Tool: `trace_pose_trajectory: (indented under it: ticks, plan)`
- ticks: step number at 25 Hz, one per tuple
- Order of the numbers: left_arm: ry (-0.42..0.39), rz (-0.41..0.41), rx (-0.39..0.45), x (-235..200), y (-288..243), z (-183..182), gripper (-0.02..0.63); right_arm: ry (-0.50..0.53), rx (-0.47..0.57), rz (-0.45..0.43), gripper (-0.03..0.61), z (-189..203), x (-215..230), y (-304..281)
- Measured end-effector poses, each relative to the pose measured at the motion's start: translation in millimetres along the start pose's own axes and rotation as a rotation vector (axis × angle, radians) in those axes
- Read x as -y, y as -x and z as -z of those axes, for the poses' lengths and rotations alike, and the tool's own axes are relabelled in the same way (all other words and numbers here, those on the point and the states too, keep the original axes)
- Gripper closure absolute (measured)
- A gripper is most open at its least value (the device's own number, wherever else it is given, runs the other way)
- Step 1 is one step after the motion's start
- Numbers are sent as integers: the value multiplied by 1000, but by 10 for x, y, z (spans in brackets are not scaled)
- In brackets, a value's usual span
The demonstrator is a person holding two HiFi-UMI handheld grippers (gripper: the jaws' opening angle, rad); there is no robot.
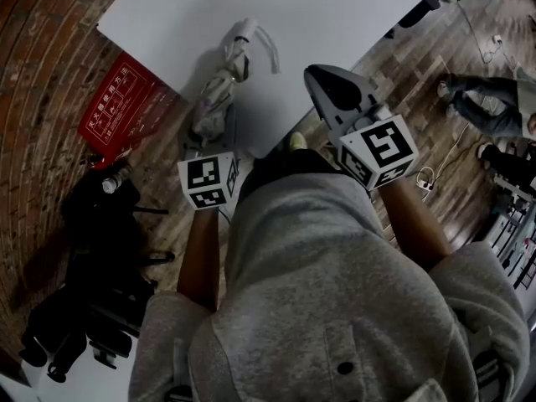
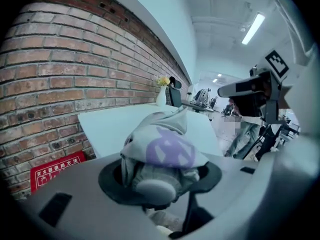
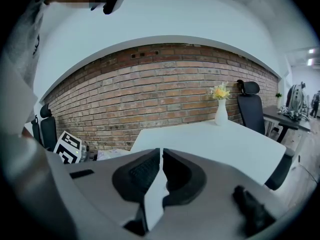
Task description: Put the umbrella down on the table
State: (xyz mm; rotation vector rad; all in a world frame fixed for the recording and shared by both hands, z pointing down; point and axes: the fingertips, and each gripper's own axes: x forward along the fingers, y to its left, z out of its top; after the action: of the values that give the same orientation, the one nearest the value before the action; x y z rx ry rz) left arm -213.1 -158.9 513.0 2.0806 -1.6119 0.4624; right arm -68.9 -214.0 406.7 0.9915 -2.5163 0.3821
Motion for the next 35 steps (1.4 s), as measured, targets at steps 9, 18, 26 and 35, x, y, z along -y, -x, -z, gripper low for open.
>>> trace_pose_trajectory:
  ticks: [9, 18, 26, 35]
  plan:
    - [-48, -7, -75, -5, -109, 295, 388, 1, -8, 6, 546, 27, -20, 21]
    - [-41, -5, -104, -5, -156, 497, 368, 9, 3, 1, 546, 27, -89, 72]
    - [54, 25, -44, 12, -40, 398, 313, 10, 19, -2, 546, 43, -98, 179]
    - [24, -11, 29, 27, 269, 112, 307, 15, 53, -11, 546, -23, -82, 273]
